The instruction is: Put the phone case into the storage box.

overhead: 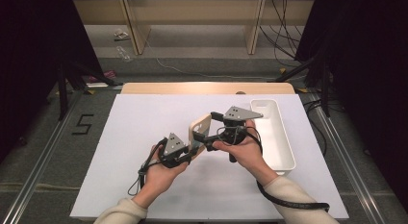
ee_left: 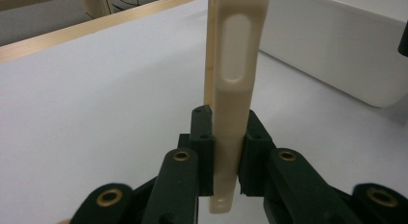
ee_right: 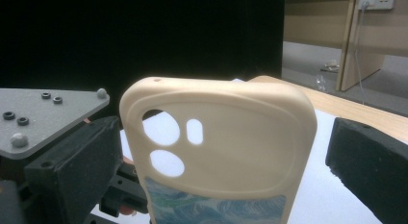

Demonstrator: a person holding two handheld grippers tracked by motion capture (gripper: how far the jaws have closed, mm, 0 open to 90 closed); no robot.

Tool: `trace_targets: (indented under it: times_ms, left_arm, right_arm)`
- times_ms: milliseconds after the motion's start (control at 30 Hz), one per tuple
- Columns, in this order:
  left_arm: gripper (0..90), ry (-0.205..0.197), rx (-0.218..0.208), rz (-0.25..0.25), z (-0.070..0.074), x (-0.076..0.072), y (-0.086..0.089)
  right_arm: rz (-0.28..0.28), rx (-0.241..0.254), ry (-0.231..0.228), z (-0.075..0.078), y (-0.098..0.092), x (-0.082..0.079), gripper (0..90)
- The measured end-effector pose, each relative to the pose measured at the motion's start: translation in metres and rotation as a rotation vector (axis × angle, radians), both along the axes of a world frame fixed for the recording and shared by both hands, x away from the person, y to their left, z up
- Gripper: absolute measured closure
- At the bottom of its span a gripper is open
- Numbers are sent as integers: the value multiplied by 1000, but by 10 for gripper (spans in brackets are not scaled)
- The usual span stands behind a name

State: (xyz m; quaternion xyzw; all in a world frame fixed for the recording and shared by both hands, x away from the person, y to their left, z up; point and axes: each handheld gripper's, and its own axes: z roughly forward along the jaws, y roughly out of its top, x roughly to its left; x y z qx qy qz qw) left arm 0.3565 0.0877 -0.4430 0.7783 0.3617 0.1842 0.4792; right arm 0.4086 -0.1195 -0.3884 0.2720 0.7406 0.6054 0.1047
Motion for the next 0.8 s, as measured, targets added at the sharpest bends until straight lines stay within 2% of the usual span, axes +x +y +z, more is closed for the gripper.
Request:
trace_targets:
  times_ms: [800]
  left_arm:
    - [789, -2, -1, -5, -1, -1, -11]
  right_arm:
    - [-34, 7, 3, -1, 0, 0, 1]
